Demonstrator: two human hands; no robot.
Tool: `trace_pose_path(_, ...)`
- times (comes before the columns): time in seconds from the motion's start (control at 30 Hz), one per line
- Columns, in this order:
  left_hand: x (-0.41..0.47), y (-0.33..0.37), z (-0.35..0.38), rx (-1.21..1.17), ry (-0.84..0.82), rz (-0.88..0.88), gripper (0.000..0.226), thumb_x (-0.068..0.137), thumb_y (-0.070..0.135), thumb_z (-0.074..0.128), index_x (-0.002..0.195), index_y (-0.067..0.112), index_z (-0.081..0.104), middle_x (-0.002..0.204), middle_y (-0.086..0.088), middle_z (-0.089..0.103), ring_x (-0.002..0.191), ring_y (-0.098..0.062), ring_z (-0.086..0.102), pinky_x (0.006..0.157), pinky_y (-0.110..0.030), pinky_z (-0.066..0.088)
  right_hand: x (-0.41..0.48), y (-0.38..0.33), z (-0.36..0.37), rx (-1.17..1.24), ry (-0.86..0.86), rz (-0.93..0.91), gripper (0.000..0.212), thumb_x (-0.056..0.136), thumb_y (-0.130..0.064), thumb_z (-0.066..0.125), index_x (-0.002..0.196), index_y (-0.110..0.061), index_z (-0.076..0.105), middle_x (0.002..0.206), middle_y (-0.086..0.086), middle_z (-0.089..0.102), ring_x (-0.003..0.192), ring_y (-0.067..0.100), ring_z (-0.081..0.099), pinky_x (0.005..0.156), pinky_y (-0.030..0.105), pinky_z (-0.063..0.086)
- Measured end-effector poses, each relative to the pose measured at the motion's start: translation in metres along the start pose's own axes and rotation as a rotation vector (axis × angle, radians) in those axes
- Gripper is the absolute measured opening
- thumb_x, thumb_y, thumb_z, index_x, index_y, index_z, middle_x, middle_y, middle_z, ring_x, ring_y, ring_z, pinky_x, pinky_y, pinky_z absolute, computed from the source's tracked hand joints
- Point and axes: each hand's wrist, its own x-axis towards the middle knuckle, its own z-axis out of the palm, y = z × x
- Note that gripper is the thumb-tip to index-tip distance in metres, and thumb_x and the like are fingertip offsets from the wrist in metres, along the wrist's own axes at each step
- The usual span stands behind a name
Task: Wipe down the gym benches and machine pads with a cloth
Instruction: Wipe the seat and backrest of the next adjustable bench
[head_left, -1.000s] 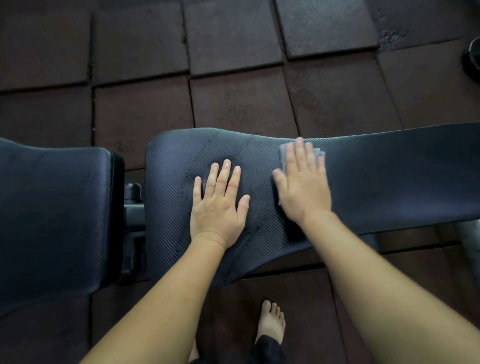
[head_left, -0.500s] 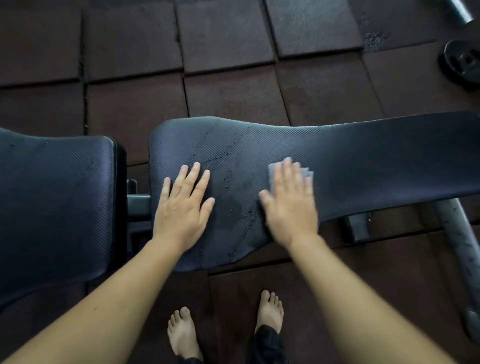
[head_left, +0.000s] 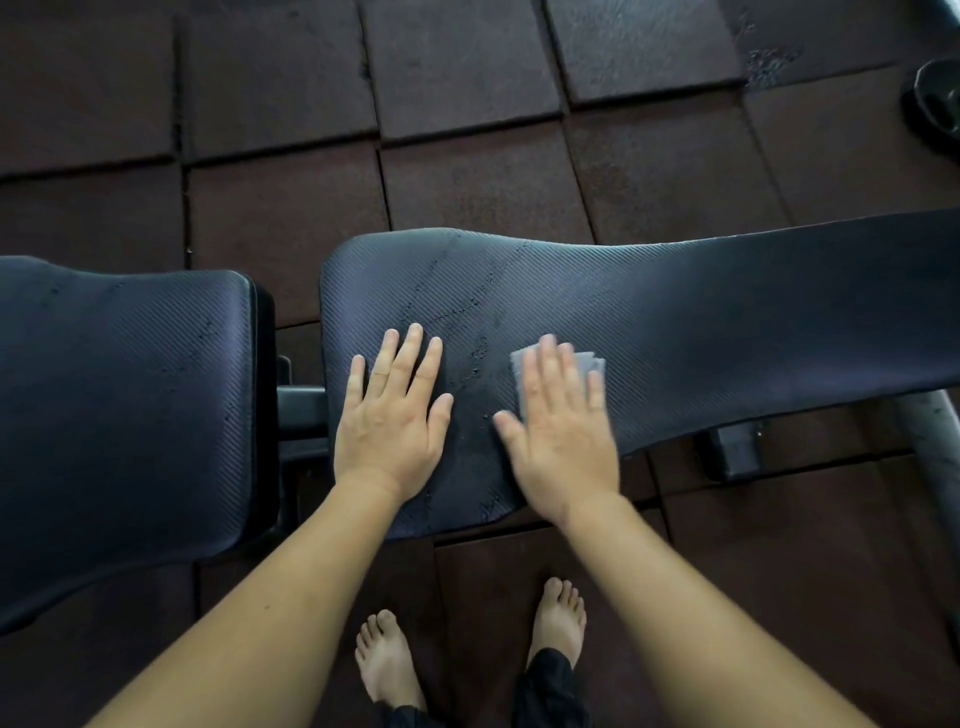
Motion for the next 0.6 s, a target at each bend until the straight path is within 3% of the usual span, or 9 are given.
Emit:
trace_pose_path(0.13,0.0,-0.001,0.0,-0.009,0.007,-0.002,0.066,0.104,0.05,0.029,0.165,0.025,0.024,0.174,0.003,0.015,0.161,-0.021,0.01,0.128,-0.053,0.013,0.018,0.024,-0.007,0.01,-0.064,-0.19,0.072,0.104,-0.054,0.02,0.164,-0.013,0.016,0.172,0.005,0.006,0.159,0.023,0.001,0.128,0.047,0.006)
trace_pose_path(0.27,0.0,-0.002,0.001,-0.003,0.002,-0.004,0.065,0.104,0.05,0.029,0.165,0.026,0.023,0.174,0.004,0.013,0.161,-0.02,0.008,0.129,-0.051,0.011,0.082,0.066,-0.028,0.043,-0.015,0.114,0.073,0.104,-0.053,0.012,0.165,-0.014,0.009,0.173,0.006,0.0,0.159,0.023,-0.004,0.129,0.045,-0.001)
trace_pose_path(0.37,0.0,-0.002,0.002,0.007,0.009,-0.007,0.066,0.104,0.05,0.03,0.165,0.026,0.025,0.174,0.003,0.015,0.161,-0.02,0.01,0.129,-0.052,0.013,0.113,0.032,-0.032,0.04,0.014,0.249,0.074,0.105,-0.055,0.008,0.164,-0.011,0.003,0.172,0.009,-0.005,0.159,0.025,-0.008,0.128,0.05,-0.003)
trace_pose_path(0.5,0.001,-0.002,0.002,0.007,0.011,-0.003,0.065,0.104,0.049,0.031,0.164,0.025,0.027,0.173,0.002,0.017,0.16,-0.021,0.013,0.128,-0.053,0.016,0.115,-0.034,-0.023,0.016,-0.042,0.009,0.074,0.104,-0.056,0.007,0.164,-0.013,-0.002,0.172,0.007,-0.008,0.159,0.024,-0.01,0.128,0.05,-0.006)
trace_pose_path(0.6,0.0,-0.003,0.001,0.003,-0.003,-0.001,0.065,0.104,0.05,0.031,0.164,0.025,0.026,0.173,0.003,0.016,0.161,-0.021,0.011,0.128,-0.053,0.016,0.124,-0.002,-0.027,-0.001,-0.08,-0.098,0.069,0.106,-0.052,0.013,0.164,-0.017,-0.001,0.173,0.004,-0.007,0.159,0.021,-0.009,0.128,0.045,-0.006)
